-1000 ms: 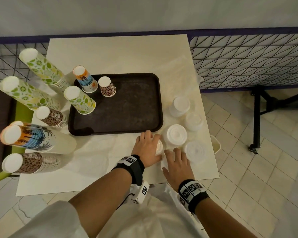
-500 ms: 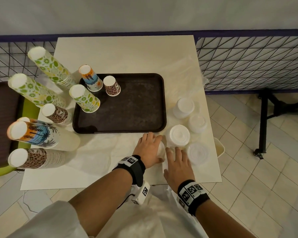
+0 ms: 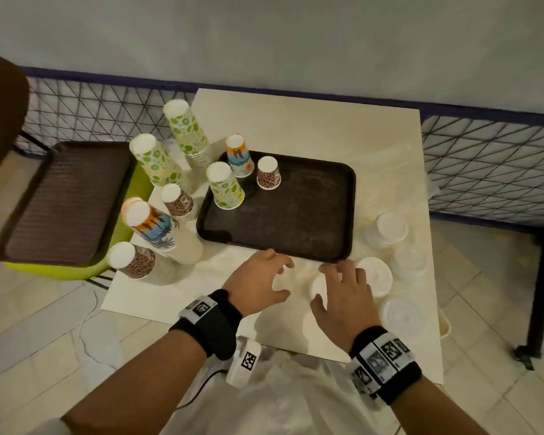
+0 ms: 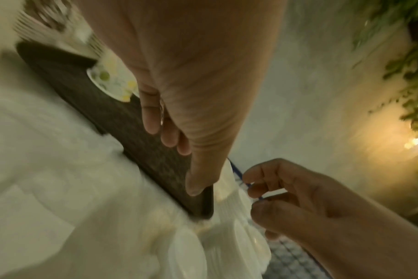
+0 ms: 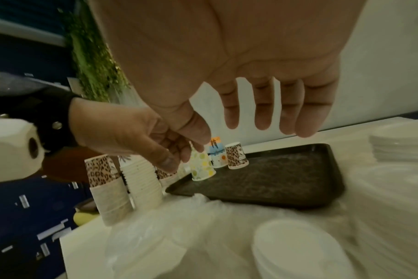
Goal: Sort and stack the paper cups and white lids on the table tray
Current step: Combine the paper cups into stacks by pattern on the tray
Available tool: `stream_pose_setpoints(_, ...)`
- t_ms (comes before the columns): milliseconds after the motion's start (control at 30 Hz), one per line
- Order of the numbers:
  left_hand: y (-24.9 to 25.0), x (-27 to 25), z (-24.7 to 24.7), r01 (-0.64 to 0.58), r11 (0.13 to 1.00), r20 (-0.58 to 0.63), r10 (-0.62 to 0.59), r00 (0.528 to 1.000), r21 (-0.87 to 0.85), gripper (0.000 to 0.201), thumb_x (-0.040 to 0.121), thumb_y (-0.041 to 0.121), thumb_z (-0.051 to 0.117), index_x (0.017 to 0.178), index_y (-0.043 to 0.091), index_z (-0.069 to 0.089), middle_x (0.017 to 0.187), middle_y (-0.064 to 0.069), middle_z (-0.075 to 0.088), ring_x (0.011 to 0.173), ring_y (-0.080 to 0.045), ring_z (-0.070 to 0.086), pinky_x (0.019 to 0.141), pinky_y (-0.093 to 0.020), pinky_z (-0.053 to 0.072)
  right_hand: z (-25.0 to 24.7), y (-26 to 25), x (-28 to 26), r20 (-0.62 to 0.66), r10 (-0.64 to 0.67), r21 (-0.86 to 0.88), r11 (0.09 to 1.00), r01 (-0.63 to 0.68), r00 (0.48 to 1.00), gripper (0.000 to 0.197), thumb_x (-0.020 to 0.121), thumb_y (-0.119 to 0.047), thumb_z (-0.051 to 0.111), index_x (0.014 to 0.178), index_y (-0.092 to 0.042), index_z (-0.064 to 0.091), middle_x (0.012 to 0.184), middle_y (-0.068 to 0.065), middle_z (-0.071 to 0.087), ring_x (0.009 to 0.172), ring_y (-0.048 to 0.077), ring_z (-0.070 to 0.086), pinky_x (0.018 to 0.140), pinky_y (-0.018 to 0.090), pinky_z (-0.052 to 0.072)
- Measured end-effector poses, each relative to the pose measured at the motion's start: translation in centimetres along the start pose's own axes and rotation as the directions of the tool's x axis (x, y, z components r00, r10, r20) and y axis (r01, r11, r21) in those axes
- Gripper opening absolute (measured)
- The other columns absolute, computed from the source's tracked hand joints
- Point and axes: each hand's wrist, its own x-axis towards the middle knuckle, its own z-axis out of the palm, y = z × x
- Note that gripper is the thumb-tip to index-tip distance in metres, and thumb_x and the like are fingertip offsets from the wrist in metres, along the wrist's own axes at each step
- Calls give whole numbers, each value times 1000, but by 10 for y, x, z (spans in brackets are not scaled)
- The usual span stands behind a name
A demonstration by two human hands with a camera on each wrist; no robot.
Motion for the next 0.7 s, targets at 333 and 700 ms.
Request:
stream_pose_setpoints(333,-34,-101,-80,109,976,-343,-169,924,-187,32,88,38,77,116,34,64,93,18,59,85,-7,58,74,-24,52,-14,-81,64,55,-258,329,917,226,965,52,88,-26,67,136,-21,47,130,3,37,118,27,43,104,43,43)
stream_pose_setpoints(700,-130,-167,-114,298,888,-673,-459,580,-349,67,72,43,85,127,19,56,118,3,46,103,-11,54,88,-25,50,23,-213,116,71,-414,511,796,323,907,85,82,-27,77,152,-18,31,147,10,35,138,28,38,116,44,35)
